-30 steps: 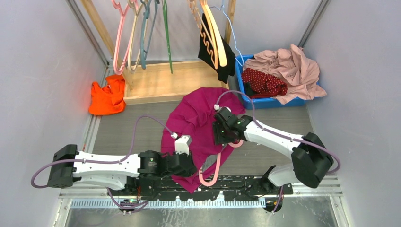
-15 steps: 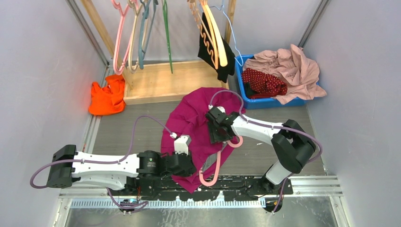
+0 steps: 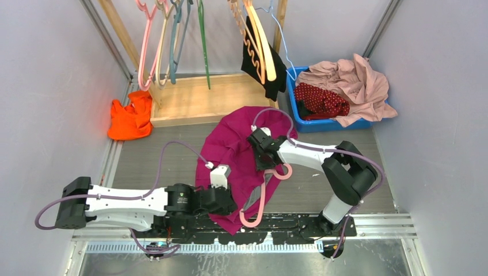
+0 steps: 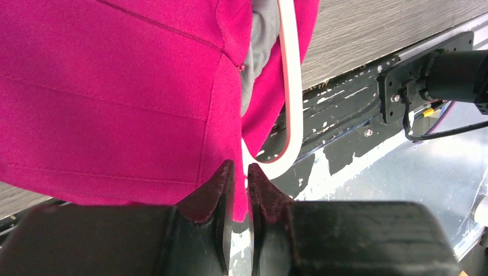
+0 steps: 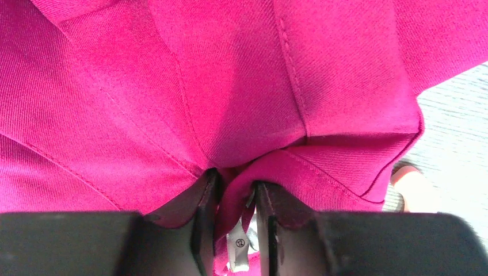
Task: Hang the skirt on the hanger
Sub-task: Hang the skirt on the hanger.
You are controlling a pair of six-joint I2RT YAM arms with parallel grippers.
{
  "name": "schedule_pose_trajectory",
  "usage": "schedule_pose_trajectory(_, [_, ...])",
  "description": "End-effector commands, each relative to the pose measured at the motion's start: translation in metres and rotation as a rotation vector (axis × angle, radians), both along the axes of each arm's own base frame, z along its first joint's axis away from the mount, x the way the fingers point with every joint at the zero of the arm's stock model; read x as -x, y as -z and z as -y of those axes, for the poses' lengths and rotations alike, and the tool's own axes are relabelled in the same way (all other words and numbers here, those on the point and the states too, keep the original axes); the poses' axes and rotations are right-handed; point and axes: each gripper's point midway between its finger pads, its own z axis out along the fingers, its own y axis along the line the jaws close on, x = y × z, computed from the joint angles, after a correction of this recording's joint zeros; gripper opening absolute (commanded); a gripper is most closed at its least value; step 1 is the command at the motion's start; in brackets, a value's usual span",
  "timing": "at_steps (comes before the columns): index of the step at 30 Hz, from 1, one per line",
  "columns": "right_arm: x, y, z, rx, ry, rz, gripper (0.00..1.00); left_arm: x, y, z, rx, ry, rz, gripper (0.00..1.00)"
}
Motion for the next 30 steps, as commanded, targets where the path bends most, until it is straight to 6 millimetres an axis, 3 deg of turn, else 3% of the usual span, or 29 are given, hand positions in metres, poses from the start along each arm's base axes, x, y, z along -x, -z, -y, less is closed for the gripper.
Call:
schedule_pose_trajectory(1, [0.022,0.038,0.008,0.007,0.039,-0.078,0.23,-0.001,0.001,-0.009,-0.021,-0.015,-0.001,0.16])
schedule_pose_trajectory(6, [0.010,0.014,0.015,-0.029,0.104,0.002,0.12,0.007,0.023,-0.021,-0.148,0.004,-0.046,0.17])
schedule_pose_trajectory(11, [-0.003,-0.020,0.024,-0.084,0.183,0.099,0.02,0.009,0.025,-0.028,-0.179,-0.009,-0.033,0.18])
schedule_pose_trajectory(17, [-0.009,-0.059,0.037,-0.160,0.272,0.208,0.01,0.009,0.017,-0.027,-0.152,-0.013,-0.023,0.22])
schedule_pose_trajectory(22, [-0.011,-0.075,0.044,-0.207,0.327,0.249,0.02,0.012,0.012,-0.012,-0.131,0.014,-0.024,0.26])
schedule_pose_trajectory(23, [-0.010,-0.075,0.042,-0.214,0.322,0.240,0.08,0.014,0.011,-0.010,-0.132,0.023,-0.020,0.26])
schedule_pose_trajectory(25, [-0.004,-0.069,0.039,-0.211,0.292,0.198,0.44,0.015,0.008,-0.008,-0.136,0.033,-0.012,0.27])
schedule_pose_trajectory(30, [0.017,-0.072,0.053,-0.211,0.279,0.188,0.68,0.013,-0.007,-0.008,-0.109,0.035,0.020,0.28])
